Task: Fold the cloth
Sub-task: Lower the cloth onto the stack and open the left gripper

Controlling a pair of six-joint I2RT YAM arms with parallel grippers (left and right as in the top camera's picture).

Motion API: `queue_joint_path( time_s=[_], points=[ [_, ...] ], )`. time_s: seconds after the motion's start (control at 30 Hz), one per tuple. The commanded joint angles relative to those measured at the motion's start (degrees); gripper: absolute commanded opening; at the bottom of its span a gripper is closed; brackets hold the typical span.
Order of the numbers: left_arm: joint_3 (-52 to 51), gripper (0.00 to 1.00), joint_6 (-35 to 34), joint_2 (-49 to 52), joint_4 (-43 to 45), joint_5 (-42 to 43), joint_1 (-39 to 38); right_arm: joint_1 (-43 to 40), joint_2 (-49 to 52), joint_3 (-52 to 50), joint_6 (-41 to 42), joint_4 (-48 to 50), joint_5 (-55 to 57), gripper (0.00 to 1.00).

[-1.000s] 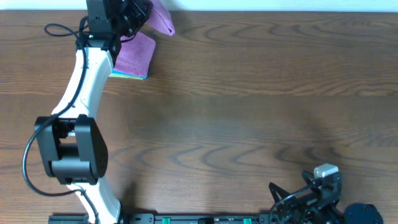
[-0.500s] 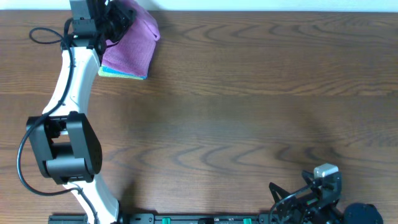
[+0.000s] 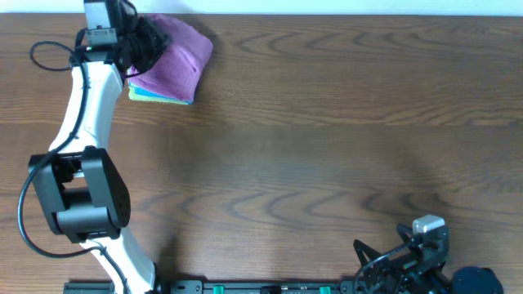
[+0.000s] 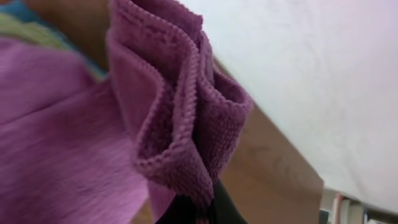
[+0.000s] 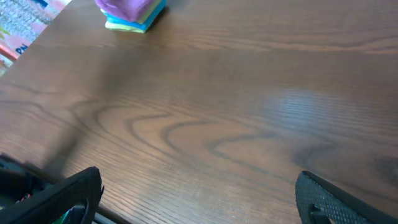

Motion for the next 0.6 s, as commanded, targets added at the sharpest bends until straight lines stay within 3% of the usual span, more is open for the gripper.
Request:
queue_joint_path(
  time_s=[0.0, 0.57],
  points=[
    [1.44, 0.06, 2.78, 0.15, -2.64, -2.21, 1.31, -0.2, -0.22, -0.26, 0.79, -0.07, 0.0, 0.99],
    [0.0, 0.06, 8.11, 0.15, -11.34, -9.64, 3.15, -0.2, -0.22, -0.24, 0.79, -0.07, -0.02, 0.99]
  ],
)
